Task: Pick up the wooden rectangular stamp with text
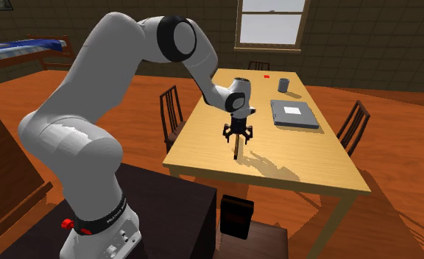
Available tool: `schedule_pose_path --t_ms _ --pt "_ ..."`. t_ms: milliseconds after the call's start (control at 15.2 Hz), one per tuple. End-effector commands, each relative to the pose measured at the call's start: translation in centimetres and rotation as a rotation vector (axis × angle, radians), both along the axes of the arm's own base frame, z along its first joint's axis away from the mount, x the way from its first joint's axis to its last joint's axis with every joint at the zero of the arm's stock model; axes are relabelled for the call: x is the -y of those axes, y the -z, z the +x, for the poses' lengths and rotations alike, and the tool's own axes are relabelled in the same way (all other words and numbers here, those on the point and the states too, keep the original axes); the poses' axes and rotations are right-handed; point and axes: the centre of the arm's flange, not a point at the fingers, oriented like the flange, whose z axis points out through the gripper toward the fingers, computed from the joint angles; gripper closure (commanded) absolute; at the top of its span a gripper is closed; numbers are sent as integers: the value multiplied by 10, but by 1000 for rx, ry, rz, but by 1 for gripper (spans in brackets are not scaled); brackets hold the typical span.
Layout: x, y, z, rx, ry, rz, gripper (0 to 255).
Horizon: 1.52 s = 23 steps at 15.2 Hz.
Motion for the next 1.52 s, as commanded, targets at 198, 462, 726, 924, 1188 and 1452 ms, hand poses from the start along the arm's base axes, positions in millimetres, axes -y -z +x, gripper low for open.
schedule_pose_path --t_ms 198,462,726,924,1188,1452 --pt "0 19 1 0 0 0 0" --pt "0 19 1 0 0 0 255" --pt "-1 18 0 0 0 0 255" --pt "0 19 1 0 0 0 255" --pt "0 -2 1 0 0 0 255" --pt "0 -23 1 0 0 0 255"
